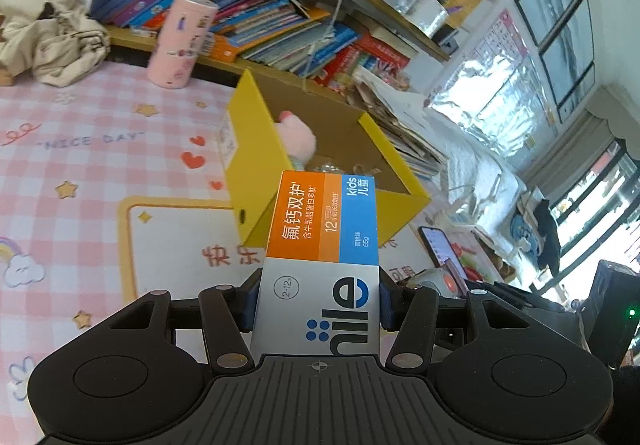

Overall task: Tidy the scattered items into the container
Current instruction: 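Carry the usmile box and toy car toward the yellow box with both tools, then lower the usmile box and toy car into the yellow box with both tools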

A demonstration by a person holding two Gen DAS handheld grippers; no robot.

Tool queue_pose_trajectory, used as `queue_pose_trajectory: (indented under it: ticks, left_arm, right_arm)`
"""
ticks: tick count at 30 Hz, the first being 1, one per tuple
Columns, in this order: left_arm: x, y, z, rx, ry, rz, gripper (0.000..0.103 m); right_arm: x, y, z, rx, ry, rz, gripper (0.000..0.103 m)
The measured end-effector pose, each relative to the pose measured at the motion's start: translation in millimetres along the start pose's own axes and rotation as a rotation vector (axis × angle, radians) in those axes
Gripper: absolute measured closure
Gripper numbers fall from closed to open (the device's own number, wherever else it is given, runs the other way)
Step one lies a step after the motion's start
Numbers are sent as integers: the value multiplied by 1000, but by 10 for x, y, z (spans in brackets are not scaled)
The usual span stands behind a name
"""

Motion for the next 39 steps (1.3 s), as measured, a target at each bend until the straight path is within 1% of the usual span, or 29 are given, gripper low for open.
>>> queue_pose_trajectory:
  ticks: [9, 15, 20, 27, 33, 39]
  left_arm:
    - [186, 168, -205, 8, -31, -2, 51]
    - [276, 294, -342, 19, -41, 11, 51]
    - [366, 428, -455, 35, -49, 4, 51]
    - [411, 625, -620, 63, -29, 5, 51]
    - [376, 809, -786, 80, 8, 17, 51]
    - [392, 1071, -984, 107, 47, 7, 51]
  right_arm:
    - [226, 215, -23, 29, -6, 6, 41]
    - [336, 360, -54, 40, 7, 25, 41]
    - [403, 508, -98, 61, 18, 49, 41]
    - [493, 754, -231, 84, 58, 72, 41]
    - [539, 978, -404, 98, 103, 98, 41]
    - [586, 1232, -612, 110, 152, 137, 41]
Point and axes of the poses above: each gripper's, at about its wrist camera, not at the fingertips, and z roughly against the way its jaws point, x to its right, y to its top, the point moved 7 cm from there along -z, roughly the way its jaws point, and after that the axes turned 12 degrees about -z, right-handed, at the moved point
